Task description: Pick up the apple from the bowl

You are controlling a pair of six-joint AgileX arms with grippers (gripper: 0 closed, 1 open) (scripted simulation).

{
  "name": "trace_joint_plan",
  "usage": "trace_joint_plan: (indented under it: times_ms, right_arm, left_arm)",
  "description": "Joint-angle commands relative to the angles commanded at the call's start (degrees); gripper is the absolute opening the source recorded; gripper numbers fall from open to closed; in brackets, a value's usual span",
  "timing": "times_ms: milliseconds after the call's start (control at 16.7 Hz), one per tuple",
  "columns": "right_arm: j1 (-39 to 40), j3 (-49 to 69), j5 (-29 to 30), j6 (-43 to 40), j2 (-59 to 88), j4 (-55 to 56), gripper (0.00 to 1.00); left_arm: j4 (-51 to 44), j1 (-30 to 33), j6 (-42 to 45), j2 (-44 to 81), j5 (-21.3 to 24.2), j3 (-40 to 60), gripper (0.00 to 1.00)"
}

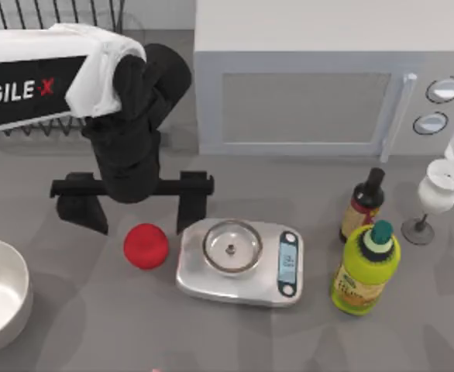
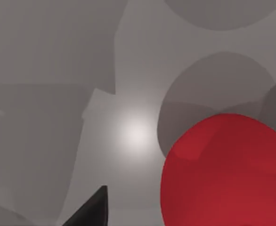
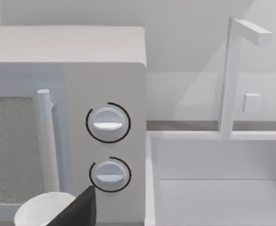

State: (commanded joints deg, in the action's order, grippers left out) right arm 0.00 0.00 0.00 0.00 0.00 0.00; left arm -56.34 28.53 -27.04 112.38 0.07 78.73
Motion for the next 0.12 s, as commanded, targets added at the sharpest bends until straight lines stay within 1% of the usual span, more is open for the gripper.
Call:
trace_joint_plan:
  times_ms: [120]
  right_arm:
    - [0.0,0.0,0.0,0.0,0.0,0.0,1.0]
  left_arm:
    - [0.0,0.0,0.0,0.0,0.0,0.0,1.0]
